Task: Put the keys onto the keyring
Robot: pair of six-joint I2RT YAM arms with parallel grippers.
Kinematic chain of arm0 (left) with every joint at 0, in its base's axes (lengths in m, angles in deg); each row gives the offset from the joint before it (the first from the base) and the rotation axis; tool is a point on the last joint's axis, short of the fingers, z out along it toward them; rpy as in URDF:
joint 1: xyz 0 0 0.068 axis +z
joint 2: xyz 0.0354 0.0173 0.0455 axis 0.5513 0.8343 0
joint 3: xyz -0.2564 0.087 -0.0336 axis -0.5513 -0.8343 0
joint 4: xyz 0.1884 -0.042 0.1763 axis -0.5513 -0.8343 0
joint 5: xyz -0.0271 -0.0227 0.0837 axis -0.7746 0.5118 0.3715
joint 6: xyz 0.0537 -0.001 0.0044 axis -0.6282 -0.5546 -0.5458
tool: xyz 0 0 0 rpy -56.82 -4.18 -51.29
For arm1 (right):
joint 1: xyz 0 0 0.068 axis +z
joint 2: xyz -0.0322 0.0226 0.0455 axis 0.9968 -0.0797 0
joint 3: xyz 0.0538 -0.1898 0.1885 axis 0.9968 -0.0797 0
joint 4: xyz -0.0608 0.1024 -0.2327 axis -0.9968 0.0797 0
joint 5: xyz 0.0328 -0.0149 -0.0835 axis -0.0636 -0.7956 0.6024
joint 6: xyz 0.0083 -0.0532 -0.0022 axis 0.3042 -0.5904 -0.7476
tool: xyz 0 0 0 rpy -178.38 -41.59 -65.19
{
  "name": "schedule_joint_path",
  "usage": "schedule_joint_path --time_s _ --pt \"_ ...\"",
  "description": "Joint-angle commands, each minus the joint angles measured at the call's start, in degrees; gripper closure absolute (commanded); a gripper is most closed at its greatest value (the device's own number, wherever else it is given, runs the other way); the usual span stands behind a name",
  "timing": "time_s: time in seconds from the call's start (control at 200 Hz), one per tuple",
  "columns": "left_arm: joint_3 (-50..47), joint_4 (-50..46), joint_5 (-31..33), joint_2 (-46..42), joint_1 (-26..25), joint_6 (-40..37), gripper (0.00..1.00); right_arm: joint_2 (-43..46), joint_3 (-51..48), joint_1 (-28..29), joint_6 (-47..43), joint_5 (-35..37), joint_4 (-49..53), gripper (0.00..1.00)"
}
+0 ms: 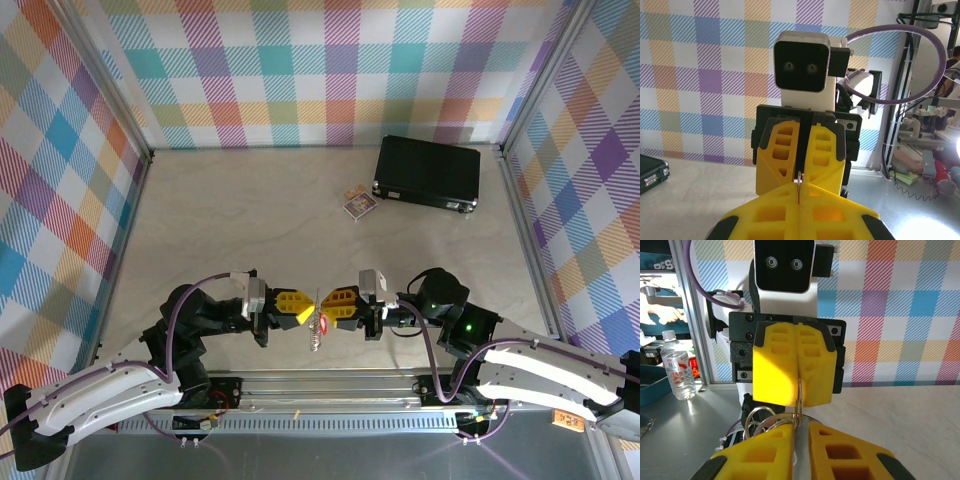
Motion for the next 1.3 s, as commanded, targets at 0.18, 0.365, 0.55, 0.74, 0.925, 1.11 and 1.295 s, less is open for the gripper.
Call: schedule_joint_path --time_s 0.18,0.365,0.55,0.74,0.925,1.11,1.295 --pt "1.73 0.84 -1.06 0.85 0.25 -1.02 1.0 -0.32 1.48 -0.07 0.81 -2.11 -3.93 0.82" --pt "1.55 0.85 -1.04 0.58 0.26 -0.96 1.0 -0.51 1.21 -0.03 0.81 -1.39 -3.4 0.86" --pt "1.46 0.28 -0.83 -0.02 0.26 -1.25 1.0 0.99 0.55 -0.01 0.24 0.57 -1.6 0.86" --pt "1.29 0.32 -0.77 -0.04 0.26 -1.25 1.0 1.12 0.72 -0.02 -0.25 2.59 0.85 0.91" --pt "1.37 0.01 -0.9 0.06 0.25 -1.3 1.0 -0.29 1.13 -0.02 -0.68 2.08 1.67 0.91" --pt "1.38 -0.22 -0.77 0.06 0.25 -1.45 1.0 -0.32 1.21 -0.02 -0.67 1.41 2.68 0.9" --pt "1.33 -0.45 -0.67 0.03 0.26 -1.6 1.0 -0.86 2.18 -0.02 -1.03 0.48 4.87 0.91"
